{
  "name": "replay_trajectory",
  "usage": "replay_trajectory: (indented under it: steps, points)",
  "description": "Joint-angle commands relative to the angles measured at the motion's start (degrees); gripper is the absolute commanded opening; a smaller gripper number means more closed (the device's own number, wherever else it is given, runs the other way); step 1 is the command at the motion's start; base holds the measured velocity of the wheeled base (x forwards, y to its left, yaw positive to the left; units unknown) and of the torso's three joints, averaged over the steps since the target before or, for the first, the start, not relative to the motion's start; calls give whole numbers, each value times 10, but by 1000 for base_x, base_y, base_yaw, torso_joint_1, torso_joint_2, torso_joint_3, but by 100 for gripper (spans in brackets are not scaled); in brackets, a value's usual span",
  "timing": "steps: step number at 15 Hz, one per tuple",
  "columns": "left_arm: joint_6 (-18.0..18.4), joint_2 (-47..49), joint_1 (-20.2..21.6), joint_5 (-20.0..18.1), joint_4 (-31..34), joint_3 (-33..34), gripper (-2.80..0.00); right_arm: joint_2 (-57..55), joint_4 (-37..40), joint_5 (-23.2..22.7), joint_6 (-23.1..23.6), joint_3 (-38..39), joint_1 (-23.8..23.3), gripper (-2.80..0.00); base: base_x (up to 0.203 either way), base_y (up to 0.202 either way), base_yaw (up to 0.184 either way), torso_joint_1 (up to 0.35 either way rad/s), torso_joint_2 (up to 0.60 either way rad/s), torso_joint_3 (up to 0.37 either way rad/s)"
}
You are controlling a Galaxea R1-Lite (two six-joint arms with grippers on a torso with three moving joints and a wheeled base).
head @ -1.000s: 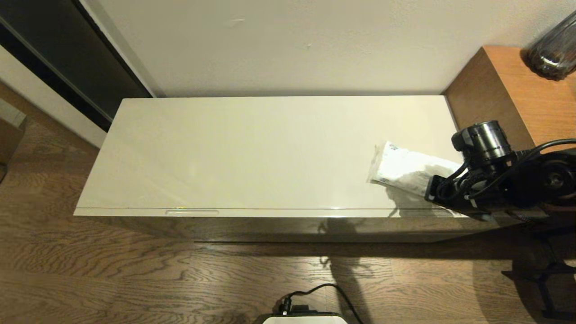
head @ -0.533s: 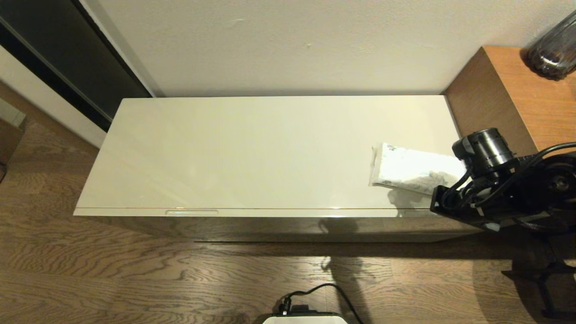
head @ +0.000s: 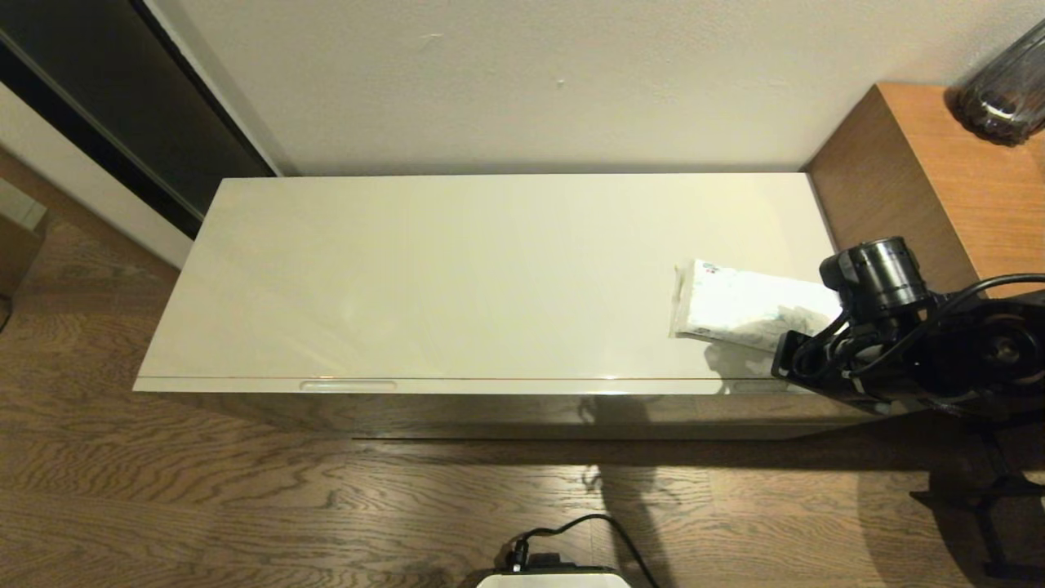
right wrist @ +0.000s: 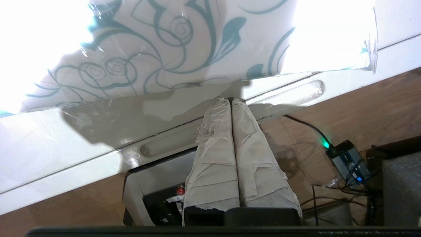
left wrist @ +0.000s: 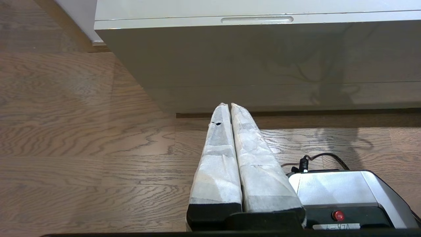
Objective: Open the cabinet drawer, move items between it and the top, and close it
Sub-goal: Open the drawer
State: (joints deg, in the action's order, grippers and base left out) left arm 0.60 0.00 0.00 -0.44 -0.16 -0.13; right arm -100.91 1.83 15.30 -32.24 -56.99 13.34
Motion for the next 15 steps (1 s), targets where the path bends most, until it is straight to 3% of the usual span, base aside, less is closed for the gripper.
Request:
replay_trajectory:
  steps: [1,8,15]
  points:
    - [0,1,0,0,0,0,-280,-6,-2,2,-3,1,0,-280,0,0,0,0,0,0]
    - [0,1,0,0,0,0,-280,-8,-8,3,-3,36,0,-280,0,0,0,0,0,0]
    - [0,1,0,0,0,0,-280,-26,-93,-13,-18,114,0,-280,0,0,0,0,0,0]
